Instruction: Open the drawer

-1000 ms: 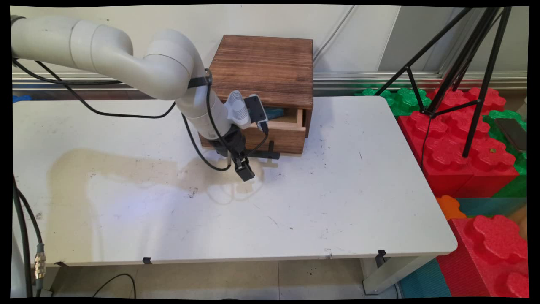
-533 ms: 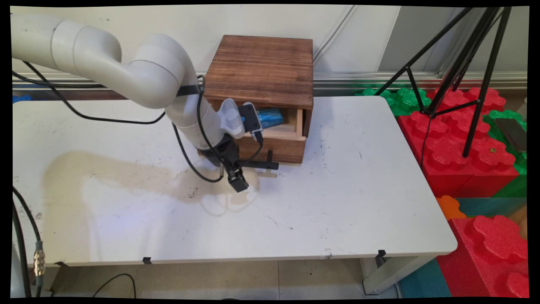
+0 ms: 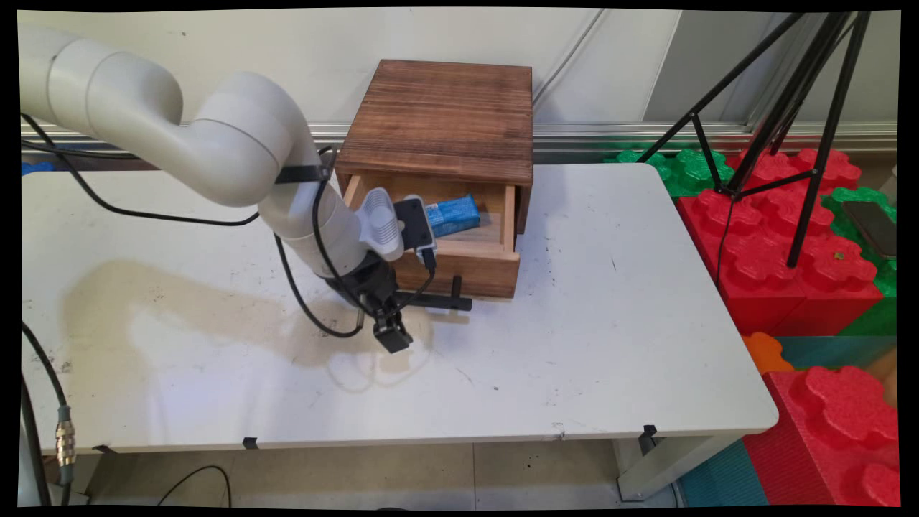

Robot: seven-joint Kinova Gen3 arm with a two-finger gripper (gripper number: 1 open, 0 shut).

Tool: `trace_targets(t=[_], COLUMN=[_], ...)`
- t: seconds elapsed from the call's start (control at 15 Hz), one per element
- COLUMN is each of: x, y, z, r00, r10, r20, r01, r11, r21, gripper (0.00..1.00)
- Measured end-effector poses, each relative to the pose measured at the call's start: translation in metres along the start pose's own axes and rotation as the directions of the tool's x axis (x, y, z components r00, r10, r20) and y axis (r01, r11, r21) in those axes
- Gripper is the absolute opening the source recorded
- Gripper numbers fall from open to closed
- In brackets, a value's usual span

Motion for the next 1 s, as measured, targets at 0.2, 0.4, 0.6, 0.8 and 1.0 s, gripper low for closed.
trace_targets(t=[0.2,0.4,0.6,0.8,1.0], x=[-0.005,-0.010,-0.014,-0.017,-0.021], y=[0.012,0.024,0.035,0.044,0.055], z=[-0.005,-0.010,-0.014,-0.018,-0.023], r00=[1.000,1.000,0.999,0.999,0.999], r10=[0.011,0.022,0.033,0.042,0.051], r20=[0.002,0.005,0.006,0.006,0.006], r01=[-0.011,-0.021,-0.032,-0.042,-0.050], r11=[1.000,1.000,0.999,0.998,0.997], r21=[-0.010,-0.023,-0.034,-0.044,-0.055], gripper=[1.00,1.00,1.00,1.00,1.00])
